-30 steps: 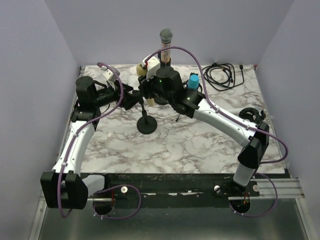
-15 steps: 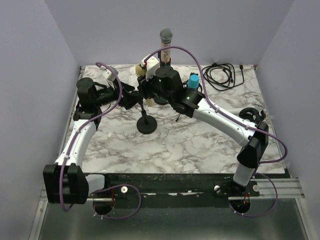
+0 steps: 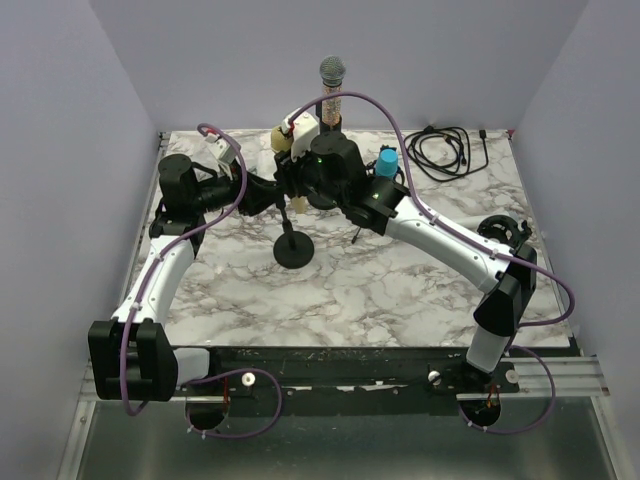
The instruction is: Remove the microphone from the stand
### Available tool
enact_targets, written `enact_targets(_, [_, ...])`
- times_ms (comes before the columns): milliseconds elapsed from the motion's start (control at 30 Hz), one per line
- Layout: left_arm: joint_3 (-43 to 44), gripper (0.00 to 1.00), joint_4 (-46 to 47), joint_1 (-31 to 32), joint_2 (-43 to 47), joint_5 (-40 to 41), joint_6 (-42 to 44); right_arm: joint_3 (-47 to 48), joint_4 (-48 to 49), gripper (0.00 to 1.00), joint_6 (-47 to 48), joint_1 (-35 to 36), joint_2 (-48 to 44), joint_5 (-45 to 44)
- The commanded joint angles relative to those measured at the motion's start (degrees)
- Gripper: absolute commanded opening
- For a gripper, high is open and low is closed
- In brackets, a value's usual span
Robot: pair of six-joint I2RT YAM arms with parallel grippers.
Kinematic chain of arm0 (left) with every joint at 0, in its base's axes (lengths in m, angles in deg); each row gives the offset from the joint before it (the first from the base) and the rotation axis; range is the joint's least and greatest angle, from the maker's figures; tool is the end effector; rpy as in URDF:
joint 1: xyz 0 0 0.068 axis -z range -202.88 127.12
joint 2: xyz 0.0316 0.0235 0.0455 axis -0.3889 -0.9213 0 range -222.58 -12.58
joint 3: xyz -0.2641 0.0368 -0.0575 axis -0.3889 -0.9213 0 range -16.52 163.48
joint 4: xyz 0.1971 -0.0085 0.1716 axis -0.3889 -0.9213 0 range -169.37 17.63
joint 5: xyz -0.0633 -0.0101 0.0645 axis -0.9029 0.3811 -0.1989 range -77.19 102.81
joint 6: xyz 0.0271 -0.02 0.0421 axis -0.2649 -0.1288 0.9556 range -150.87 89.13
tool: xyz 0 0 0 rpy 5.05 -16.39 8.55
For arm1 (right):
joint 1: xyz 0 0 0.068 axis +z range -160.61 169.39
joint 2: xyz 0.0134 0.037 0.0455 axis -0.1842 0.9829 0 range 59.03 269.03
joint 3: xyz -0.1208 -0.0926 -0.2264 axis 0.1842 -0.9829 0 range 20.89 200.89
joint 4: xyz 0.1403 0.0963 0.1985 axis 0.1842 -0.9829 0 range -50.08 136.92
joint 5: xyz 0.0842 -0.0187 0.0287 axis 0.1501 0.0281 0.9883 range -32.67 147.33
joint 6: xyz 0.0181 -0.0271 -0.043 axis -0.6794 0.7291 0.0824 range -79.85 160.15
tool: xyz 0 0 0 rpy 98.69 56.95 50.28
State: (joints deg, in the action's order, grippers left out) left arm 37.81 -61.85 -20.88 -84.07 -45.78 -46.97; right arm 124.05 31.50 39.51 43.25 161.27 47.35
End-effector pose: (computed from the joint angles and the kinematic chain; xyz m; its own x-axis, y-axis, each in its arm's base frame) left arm 0.2787 -0.0401 0.3382 -0.3510 -0.1323 -0.9270 0.7995 0.4730 -0.3702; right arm 0.2558 0.3400 0.4081 -0.1555 -0.1941 -0.9686 -0.6948 0.7185 -0.0324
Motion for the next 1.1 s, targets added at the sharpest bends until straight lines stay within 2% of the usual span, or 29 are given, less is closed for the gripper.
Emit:
enact_targets(0, [1.38, 0.32, -0.76, 0.25, 1.12, 0.15, 1.68, 0.11, -4.88, 0.01, -3.18, 0.72, 2.37, 3.54])
enact_targets(100, [1.08, 0.05, -1.35, 0.21, 2.07, 0.54, 2.43, 0.3, -4.5, 0.01, -3.22, 0.76, 2.37, 2.43])
enact_targets(133, [0.76, 0.0, -1.02, 0.31, 2.42, 0.49, 2.34, 0.38, -4.38, 0.01, -3.22, 0.73, 2.28, 1.98])
enact_targets(500, [0.8, 0.0, -4.23, 1.56, 3.32, 2.59, 5.34, 3.06, -0.49, 0.01, -4.22, 0.71, -3.23, -10.54])
enact_targets(767, [-0.97, 0.0, -3.82, 2.74, 5.57, 5.05, 6.52, 5.49, 3.28, 0.01, 0.06, 0.71, -6.26, -12.7])
enact_targets(933, [-2.35, 0.0, -2.28, 3.44, 6.53, 6.18, 6.86, 1.8, 7.78, 0.01, 2.96, 0.76, -9.67, -16.34])
enact_targets(1067, [-2.47, 0.0, -2.44, 3.58, 6.51, 7.61, 7.31, -4.9, 14.78, 0.01, 3.04, 0.72, -14.22, -19.05])
